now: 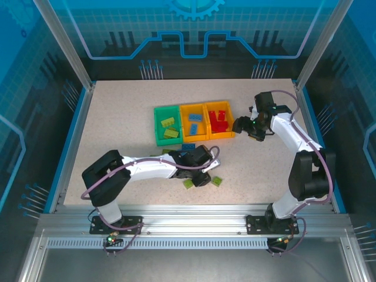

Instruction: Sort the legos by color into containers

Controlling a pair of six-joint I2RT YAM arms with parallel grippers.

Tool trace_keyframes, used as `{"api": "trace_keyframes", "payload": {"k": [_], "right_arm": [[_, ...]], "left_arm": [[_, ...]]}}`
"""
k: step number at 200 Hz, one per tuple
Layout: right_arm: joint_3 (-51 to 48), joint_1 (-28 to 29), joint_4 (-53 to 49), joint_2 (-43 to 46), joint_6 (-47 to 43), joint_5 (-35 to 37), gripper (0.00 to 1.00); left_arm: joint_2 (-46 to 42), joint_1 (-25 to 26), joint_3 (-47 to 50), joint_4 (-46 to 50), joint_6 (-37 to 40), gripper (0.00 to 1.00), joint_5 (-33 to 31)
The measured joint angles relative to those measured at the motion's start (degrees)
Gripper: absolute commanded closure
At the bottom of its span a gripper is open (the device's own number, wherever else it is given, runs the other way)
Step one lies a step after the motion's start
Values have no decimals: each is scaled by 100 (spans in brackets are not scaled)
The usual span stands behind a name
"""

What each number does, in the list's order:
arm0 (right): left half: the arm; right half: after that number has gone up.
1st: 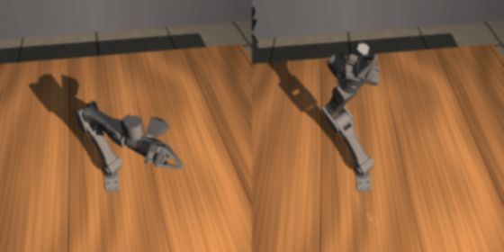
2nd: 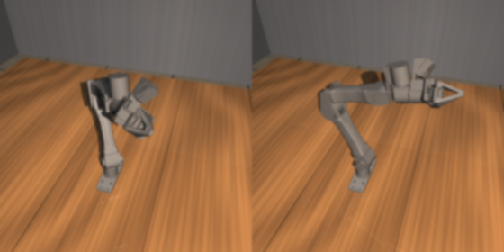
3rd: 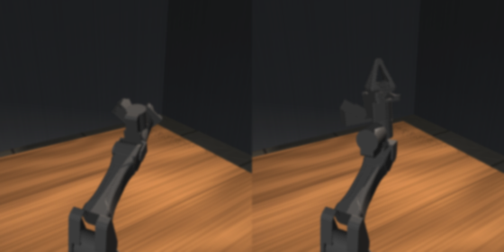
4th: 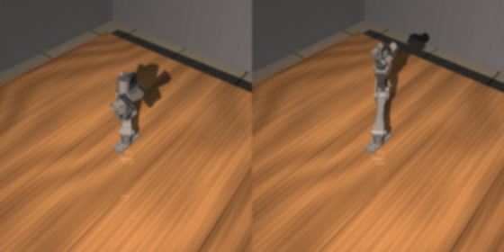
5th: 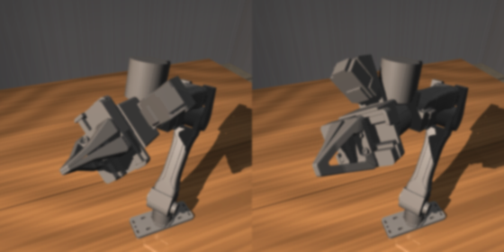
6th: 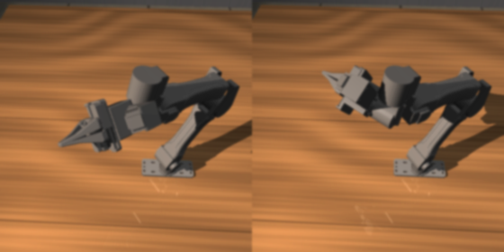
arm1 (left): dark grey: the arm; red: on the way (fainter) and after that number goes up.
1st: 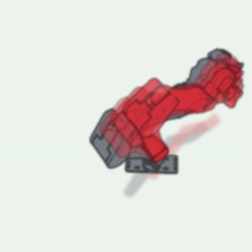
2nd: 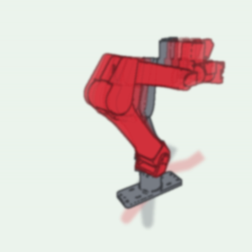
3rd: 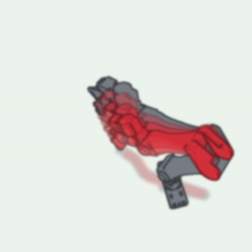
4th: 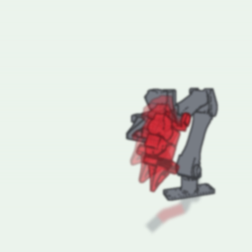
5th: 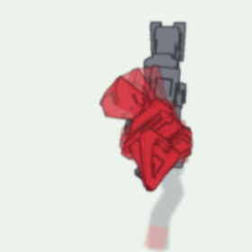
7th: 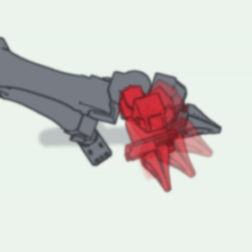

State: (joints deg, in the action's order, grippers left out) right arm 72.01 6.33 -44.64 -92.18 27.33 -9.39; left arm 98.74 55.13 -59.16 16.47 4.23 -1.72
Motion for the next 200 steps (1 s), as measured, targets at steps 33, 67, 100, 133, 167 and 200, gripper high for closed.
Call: {"api": "trace_keyframes", "payload": {"k": [33,67,100,133,167,200], "right_arm": [[-131,0,48,15,0,-13,22],[-271,17,94,26,0,-11,22],[-494,216,229,94,0,-9,22],[-699,660,210,164,2,22,22],[-922,1270,170,240,229,76,23],[-1266,1676,103,348,682,79,24]], "left_arm": [[-319,-20,-160,68,-129,59,-98],[-610,-297,-227,144,-221,59,-234],[-656,-944,-494,299,-291,59,-402],[-640,-1729,-896,490,-476,58,-535],[-293,-2393,-1593,723,-708,58,-737],[149,-2796,-1930,909,-1019,59,-809]]}}
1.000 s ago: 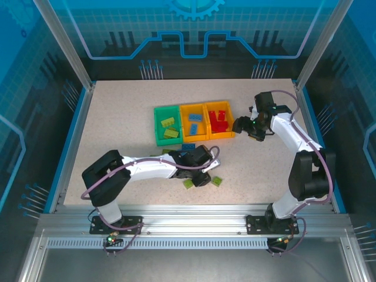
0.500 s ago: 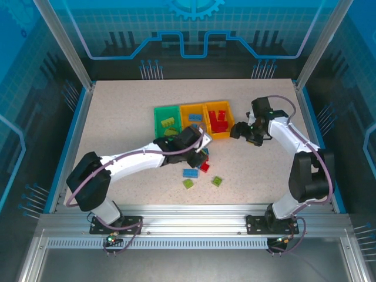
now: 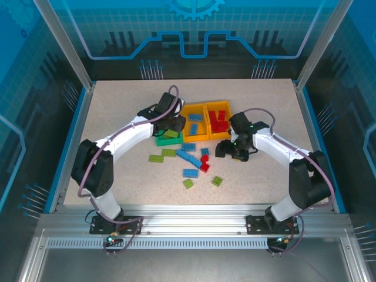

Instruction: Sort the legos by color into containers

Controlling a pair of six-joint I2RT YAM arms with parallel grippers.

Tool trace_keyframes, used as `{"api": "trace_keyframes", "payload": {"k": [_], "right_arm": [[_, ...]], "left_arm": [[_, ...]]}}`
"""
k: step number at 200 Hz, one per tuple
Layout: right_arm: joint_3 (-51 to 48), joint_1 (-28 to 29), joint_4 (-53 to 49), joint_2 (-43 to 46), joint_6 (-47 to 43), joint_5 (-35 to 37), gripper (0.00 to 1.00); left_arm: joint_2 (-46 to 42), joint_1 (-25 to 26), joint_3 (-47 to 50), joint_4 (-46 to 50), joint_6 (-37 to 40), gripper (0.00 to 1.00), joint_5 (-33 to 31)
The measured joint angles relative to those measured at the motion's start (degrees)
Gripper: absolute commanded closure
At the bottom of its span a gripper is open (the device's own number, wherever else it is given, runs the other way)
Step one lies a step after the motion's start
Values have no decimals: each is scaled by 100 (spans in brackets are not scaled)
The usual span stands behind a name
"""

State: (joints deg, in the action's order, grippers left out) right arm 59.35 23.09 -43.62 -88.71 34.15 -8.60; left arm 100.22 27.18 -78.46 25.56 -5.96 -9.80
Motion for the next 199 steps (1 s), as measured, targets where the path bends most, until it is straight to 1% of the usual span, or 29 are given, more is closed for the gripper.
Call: {"api": "trace_keyframes", "payload": {"k": [41,66,94,99,110,127,144,172,199], "right_arm": [[-138,627,-44,-2,485,22,23],[-201,925,-31,-9,688,20,23],[-289,1045,-33,-173,837,22,24],[-299,1069,-33,-212,857,26,24],[-310,1115,-37,-299,879,24,25],[-313,1182,-44,-398,905,24,26],[-315,1241,-44,-452,929,17,28],[-328,1266,-44,-544,938,17,30],[-328,1266,-46,-734,938,17,32]], "left_arm": [[481,-280,-160,271,-422,57,-48],[577,-343,-216,396,-662,51,-50],[592,-352,-310,422,-901,46,-50],[592,-352,-317,415,-938,45,-50],[592,-352,-319,417,-1027,36,-48],[579,-352,-299,393,-1207,27,-42],[378,-350,-118,278,-1333,14,-20],[-369,-350,372,133,-1523,2,22],[-1137,-350,748,-17,-1561,1,22]]}}
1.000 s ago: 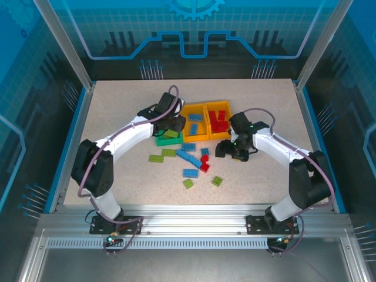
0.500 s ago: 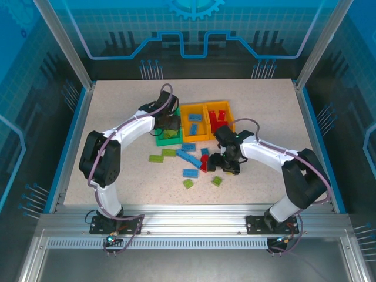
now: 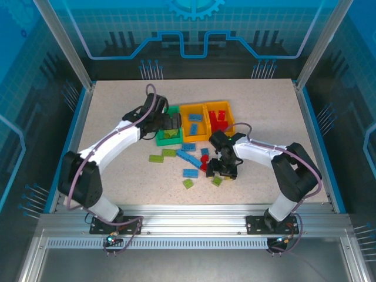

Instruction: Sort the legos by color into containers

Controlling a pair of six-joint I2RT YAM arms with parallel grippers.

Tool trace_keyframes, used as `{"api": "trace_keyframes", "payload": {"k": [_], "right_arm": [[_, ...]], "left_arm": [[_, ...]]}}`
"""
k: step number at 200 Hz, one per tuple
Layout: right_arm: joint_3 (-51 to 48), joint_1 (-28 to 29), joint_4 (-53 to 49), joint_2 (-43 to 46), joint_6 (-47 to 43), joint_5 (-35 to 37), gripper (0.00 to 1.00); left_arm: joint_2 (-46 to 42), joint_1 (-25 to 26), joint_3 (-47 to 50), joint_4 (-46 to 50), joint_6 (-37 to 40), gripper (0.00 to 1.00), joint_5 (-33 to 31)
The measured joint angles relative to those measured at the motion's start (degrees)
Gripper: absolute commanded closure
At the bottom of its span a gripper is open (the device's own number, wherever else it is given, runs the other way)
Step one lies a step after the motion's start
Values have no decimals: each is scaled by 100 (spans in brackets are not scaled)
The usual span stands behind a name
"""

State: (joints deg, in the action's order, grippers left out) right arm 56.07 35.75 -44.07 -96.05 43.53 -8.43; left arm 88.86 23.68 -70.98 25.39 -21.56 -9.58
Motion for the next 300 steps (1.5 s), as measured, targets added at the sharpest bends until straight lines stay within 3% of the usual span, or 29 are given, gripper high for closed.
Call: {"api": "trace_keyframes", "payload": {"k": [47,76,117,182,250,300], "right_arm": [[0,39,-46,-116,-2,0,35],[7,63,-66,-190,-2,4,43],[74,63,-219,-282,-68,83,57],[334,63,-284,-280,-37,48,69],[2227,59,-184,-302,-61,-210,71],[4723,4,7,-1869,-146,-848,71]], "left_arm": [[-935,0,1010,-286,4,1,0],[-1360,0,1550,-345,9,1,20],[-1668,15,1849,-352,61,1,24],[-2020,15,2262,-326,55,1,17],[-2304,203,2597,-291,162,1,-13],[-2315,1526,2900,-345,474,1,-175]]}}
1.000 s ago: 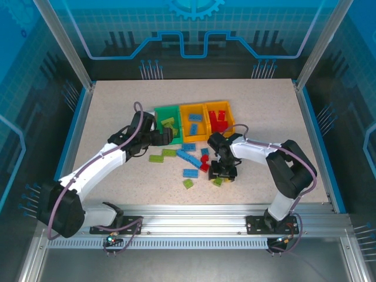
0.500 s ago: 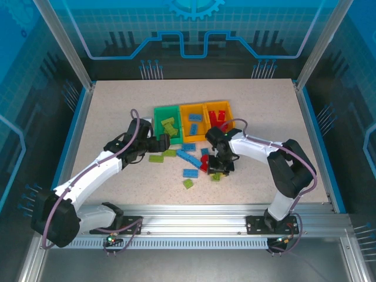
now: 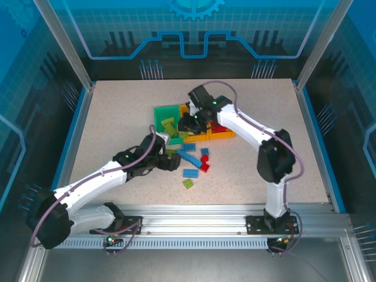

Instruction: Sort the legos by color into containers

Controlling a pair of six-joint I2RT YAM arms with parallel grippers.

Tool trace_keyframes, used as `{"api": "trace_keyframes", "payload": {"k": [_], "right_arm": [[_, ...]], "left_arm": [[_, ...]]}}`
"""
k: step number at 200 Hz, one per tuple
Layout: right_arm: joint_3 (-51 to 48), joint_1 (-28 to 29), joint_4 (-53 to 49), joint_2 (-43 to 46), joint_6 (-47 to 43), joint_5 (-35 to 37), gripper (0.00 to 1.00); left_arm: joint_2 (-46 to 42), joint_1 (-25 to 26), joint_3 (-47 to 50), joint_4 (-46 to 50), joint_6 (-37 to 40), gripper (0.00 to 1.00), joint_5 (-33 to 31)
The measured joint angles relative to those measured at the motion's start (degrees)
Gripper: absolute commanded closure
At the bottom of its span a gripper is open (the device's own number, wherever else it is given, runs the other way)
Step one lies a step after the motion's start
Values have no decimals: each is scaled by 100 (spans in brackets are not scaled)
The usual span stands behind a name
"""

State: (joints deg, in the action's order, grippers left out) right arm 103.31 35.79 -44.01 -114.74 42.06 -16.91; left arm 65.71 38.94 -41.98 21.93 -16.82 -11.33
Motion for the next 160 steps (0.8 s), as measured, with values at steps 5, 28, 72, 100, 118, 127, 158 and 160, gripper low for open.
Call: {"api": "trace_keyframes", "payload": {"k": [5,28,72,100,118,127,158,160], "right_arm": [[293,-11,-31,-221,-9,-33,71],[1475,-63,-157,-1141,-7,-256,71],[3187,-175,-597,-2417,22,-466,65],[3399,-236,-675,-2671,170,-520,50],[3405,-260,-680,-2721,199,-605,38],[3405,-264,-678,-2730,245,-656,33],[3405,-258,-629,-2726,125,-831,21],[3401,-258,-623,-2723,136,-844,19]], "left_arm": [[0,125,57,-37,17,1,0],[0,518,356,-177,28,1,0],[0,1032,682,-337,26,1,0],[9,1259,737,-439,26,1,0],[55,1344,743,-485,31,1,4],[105,1388,743,-518,46,1,22],[396,1547,743,-619,140,1,66],[415,1550,743,-625,144,1,66]]}}
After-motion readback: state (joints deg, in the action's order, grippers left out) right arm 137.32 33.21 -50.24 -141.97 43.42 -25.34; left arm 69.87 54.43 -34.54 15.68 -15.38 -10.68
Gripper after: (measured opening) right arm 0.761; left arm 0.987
